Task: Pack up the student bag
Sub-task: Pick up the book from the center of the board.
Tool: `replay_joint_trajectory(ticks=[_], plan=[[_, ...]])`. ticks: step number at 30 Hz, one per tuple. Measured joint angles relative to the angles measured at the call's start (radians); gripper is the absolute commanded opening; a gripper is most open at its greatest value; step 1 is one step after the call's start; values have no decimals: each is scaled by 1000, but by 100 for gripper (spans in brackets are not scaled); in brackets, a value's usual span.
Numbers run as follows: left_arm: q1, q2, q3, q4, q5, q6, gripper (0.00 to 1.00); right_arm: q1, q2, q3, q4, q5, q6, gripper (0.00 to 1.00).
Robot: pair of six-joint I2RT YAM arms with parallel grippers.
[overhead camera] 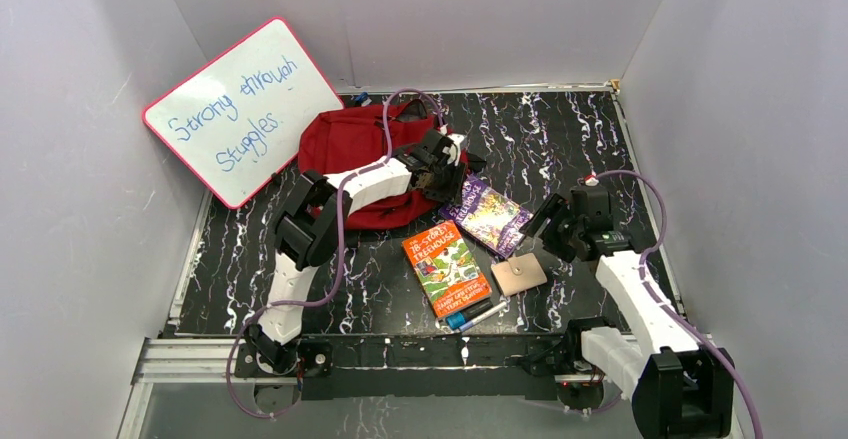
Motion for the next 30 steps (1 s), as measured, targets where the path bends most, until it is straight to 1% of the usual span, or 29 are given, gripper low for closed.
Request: replay_joint_trajectory(ticks=[6,14,19,22,25,26,30], plan=[[0,1,0,1,24,-8,41,0,55,-17,53,-37,9,82],[0,11,0,13,58,-30,40,0,175,-74,157,-44,35,80],[-16,12,0,19,63,-36,40,-2,271,-59,241,-51,45,79],[-31,14,-1,23,74,-46,40,-4,317,-38,284,-60,48,77],[-39,15,-6,31,75,-55,39,-10,332,-32,294,-73,50,72],[-39,15,-10,37,77,-58,39,-16,335,-32,296,-78,49,68],[-36,15,-16,48,82,-70,39,-32,350,-27,291,-81,42,47]])
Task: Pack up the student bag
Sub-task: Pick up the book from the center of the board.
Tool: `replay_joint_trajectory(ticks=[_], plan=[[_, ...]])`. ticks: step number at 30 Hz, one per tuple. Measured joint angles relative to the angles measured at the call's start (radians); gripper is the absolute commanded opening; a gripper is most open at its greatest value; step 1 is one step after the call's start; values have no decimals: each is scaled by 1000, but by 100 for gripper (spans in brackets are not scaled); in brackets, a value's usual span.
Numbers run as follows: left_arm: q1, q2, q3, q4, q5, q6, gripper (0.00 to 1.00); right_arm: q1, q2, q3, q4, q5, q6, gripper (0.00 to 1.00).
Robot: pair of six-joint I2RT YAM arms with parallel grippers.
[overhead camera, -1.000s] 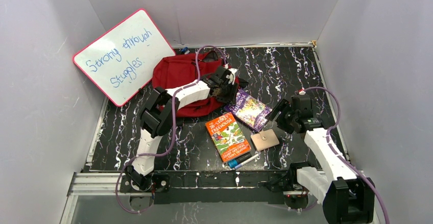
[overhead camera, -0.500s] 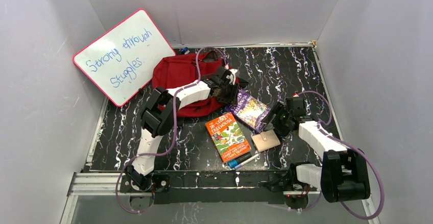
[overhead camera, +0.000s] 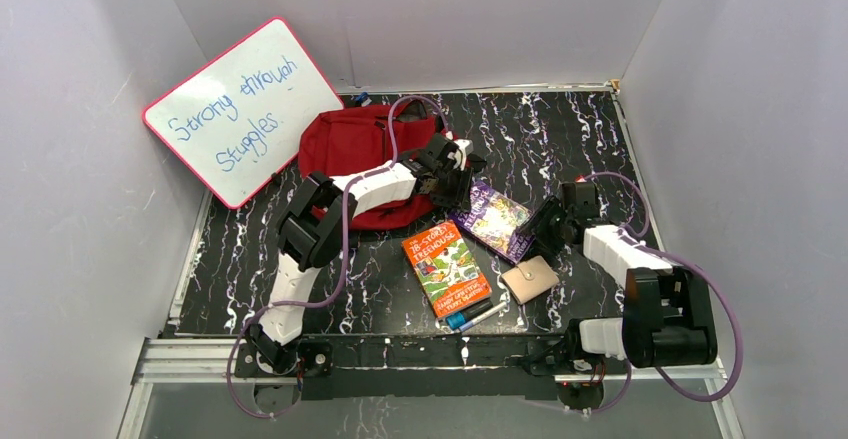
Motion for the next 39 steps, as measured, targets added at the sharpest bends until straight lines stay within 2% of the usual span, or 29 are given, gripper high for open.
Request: replay_joint_trajectory(ticks=[6,11,20,22,27,32,39], plan=[[1,0,0,2,-2,-2,40,-6,-29,6,-30,14,-20,16],[1,0,0,15,-10,-5,40,0,-100,6,-60,19,-52,0],[-13,-18,-1,15,-32,42,50,3,-124,10,-78,23,-67,0],[-17,-66,-62,64,-37,74,58,3,-124,26,-87,23,-69,0],[-23,-300,-325,259,-15,180,74,8,-115,95,-101,38,-72,0],[-48,-455,-512,492,4,347,75,7,-76,167,-121,40,-76,0],[-158,-425,-600,651,-74,672,75,6,-57,220,-164,22,-79,0]])
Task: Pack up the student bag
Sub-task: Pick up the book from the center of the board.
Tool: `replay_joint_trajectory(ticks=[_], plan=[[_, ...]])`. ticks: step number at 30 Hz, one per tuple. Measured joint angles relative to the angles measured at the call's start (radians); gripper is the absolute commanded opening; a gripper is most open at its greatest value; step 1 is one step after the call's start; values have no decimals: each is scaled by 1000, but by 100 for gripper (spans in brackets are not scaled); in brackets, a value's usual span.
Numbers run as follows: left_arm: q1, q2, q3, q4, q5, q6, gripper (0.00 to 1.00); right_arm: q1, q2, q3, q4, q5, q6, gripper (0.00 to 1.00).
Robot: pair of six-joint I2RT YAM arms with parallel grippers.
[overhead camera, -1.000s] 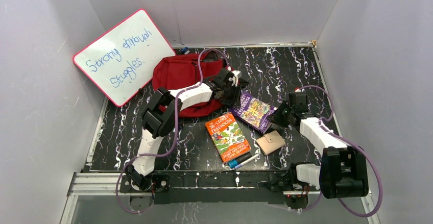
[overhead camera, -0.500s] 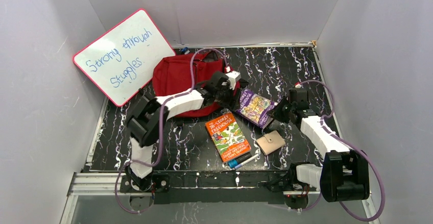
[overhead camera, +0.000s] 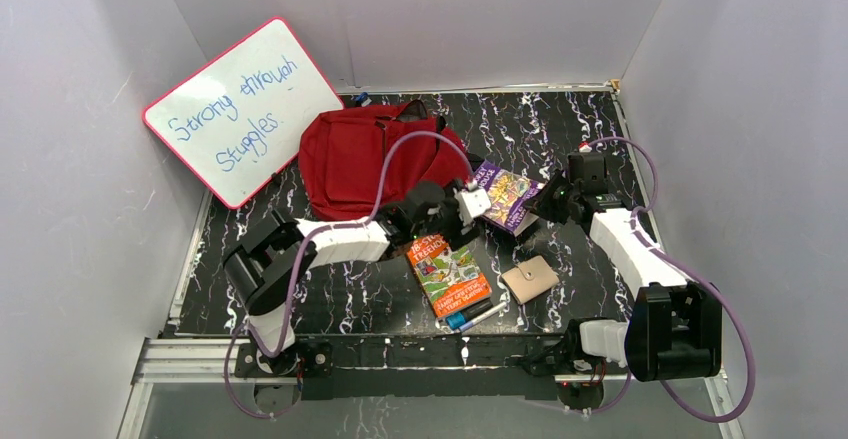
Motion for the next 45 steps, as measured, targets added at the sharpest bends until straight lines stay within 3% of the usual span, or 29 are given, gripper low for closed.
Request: replay_joint_trajectory(ticks=[5,17,24,28,29,34,39,45], plan=[[-51,54,-53,100,-50,200,75,-1,0,16,-17,-12,-1,0],[-135,238,-16,304,-266,484,73,-6,0,17,-25,-58,5,0],[-186,354,35,458,-409,594,38,-8,0,17,-39,-83,7,0],[-190,376,48,489,-451,629,7,-13,-1,18,-47,-82,8,1],[-190,376,51,492,-454,650,1,-15,-2,21,-46,-83,8,8],[-197,376,53,508,-473,662,0,-16,-17,37,-50,-80,4,53],[-196,377,53,517,-501,620,0,-18,-79,45,-117,-45,-12,73],[-196,377,53,522,-519,590,0,-18,-258,27,-180,8,27,89]])
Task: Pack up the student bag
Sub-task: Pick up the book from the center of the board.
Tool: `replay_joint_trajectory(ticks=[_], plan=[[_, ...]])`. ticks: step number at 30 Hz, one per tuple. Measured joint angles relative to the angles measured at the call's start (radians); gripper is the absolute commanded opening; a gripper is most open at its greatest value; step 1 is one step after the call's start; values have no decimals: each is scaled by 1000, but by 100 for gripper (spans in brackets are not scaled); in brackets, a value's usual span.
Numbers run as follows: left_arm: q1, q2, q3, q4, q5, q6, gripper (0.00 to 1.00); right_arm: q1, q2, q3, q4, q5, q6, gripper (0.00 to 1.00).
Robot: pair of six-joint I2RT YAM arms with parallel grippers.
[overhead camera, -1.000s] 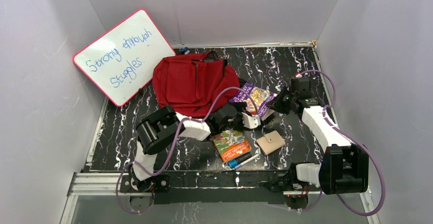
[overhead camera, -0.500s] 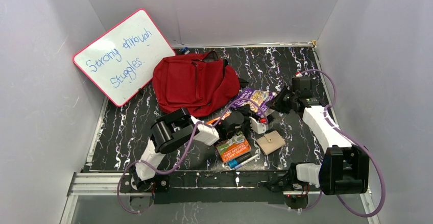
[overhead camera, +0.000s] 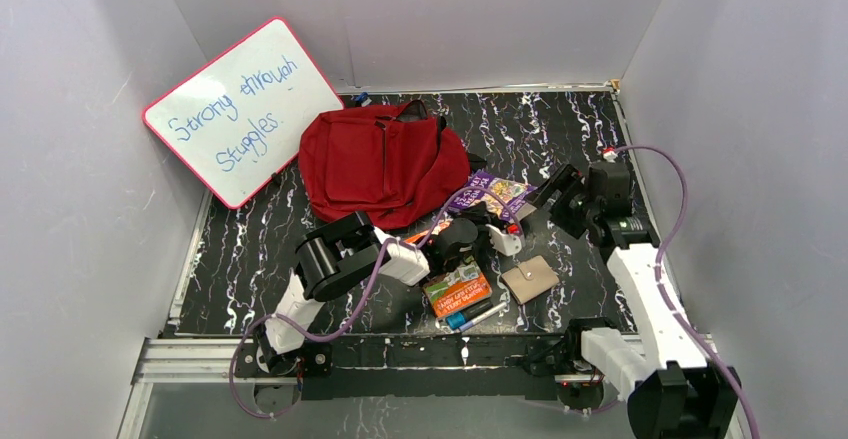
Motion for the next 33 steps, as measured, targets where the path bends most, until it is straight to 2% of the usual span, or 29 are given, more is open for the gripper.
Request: replay_joint_trajectory(ticks=[4,10,18,23,29,33], plan=[[0,0,0,3,-8,-18,0,0,-102,-97,31,-38,108,92],[0,0,0,9,-14,-36,0,0,-146,-303,140,-105,321,94],[2,0,0,16,-32,-64,0,0,-137,-385,338,-145,524,92],[2,0,0,17,-34,-67,0,0,-143,-353,326,-126,541,91],[2,0,0,17,-34,-74,0,0,-224,-331,319,-89,554,92],[2,0,0,17,-34,-75,0,0,-167,-332,359,-92,579,91]])
